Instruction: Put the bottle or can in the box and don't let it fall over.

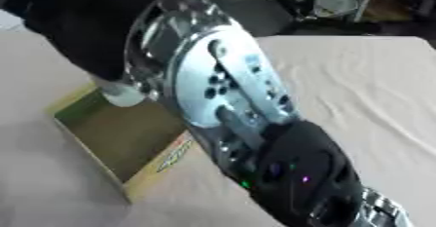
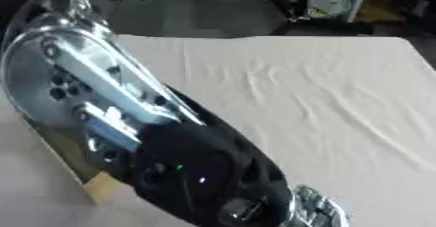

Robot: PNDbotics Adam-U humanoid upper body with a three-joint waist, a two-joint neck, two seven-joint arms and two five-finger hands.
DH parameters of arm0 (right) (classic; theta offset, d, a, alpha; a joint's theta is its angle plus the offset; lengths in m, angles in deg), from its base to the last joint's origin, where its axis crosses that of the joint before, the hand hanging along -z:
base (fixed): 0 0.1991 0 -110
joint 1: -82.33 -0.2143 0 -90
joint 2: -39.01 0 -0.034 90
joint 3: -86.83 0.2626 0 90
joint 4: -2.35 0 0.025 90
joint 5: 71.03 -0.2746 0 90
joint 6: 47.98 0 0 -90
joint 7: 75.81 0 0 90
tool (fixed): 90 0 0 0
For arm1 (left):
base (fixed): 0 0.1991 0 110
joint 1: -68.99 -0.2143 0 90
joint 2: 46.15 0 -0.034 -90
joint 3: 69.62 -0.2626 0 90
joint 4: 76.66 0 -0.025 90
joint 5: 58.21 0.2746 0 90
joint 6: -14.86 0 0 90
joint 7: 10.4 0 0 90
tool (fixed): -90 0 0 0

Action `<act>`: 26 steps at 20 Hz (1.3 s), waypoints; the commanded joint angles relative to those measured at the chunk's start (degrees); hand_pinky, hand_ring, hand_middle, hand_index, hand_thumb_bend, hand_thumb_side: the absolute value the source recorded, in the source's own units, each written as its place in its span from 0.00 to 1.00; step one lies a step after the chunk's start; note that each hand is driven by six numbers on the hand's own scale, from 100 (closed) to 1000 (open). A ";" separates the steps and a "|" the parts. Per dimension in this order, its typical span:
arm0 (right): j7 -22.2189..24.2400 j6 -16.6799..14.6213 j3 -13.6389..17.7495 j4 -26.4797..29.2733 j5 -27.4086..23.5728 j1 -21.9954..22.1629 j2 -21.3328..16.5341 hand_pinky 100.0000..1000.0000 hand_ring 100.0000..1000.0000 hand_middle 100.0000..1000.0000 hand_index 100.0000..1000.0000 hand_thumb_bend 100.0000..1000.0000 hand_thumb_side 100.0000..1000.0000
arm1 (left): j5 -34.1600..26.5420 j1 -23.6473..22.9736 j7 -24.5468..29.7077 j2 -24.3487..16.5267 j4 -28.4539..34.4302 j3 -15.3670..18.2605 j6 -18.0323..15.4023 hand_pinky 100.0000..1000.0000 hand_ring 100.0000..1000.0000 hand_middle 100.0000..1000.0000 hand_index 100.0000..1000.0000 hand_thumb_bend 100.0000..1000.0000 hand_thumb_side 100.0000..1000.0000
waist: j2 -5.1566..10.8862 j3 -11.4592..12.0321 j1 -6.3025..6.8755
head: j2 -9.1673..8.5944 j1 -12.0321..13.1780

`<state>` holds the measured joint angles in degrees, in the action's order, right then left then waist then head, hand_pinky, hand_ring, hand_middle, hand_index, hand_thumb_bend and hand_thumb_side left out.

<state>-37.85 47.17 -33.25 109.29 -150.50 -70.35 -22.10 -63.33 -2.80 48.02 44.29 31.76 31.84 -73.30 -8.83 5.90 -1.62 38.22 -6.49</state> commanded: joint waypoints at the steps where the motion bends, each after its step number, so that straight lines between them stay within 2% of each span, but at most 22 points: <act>1: 0.07 -0.38 -0.61 0.38 -0.43 -0.05 1.11 0.00 0.00 0.00 0.86 0.46 0.37 | -0.61 1.15 -0.16 -0.38 0.46 0.00 -0.11 0.72 0.79 0.72 0.89 0.11 0.82 | 0.29 0.39 0.64 | -0.06 -0.25; 7: 1.20 -1.00 -2.36 -0.78 -0.61 2.07 2.20 0.00 0.00 0.00 0.86 0.43 0.37 | -1.13 2.42 -0.33 0.54 0.40 0.18 -0.14 0.72 0.79 0.72 0.89 0.11 0.83 | -1.39 1.56 1.13 | -1.01 -0.80; 13: 4.25 -1.82 -3.64 -3.30 -0.80 3.42 2.03 0.00 0.00 0.00 0.86 0.43 0.38 | -1.73 3.40 -0.98 1.13 0.35 0.56 -0.10 0.72 0.79 0.72 0.89 0.11 0.83 | -3.02 2.12 1.60 | -2.46 -1.05; 26: 10.80 -3.89 -3.60 -8.91 -0.77 4.66 0.96 0.00 0.00 0.00 0.86 0.40 0.40 | -2.62 4.07 -2.78 1.65 0.21 1.27 0.67 0.72 0.79 0.72 0.89 0.11 0.85 | -5.60 2.52 2.50 | -4.13 -1.45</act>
<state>-27.92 43.58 -37.37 100.32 -151.04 -65.01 -21.19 -65.72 0.58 45.69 46.71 31.40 32.44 -72.65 -15.30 8.24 0.35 34.90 -7.72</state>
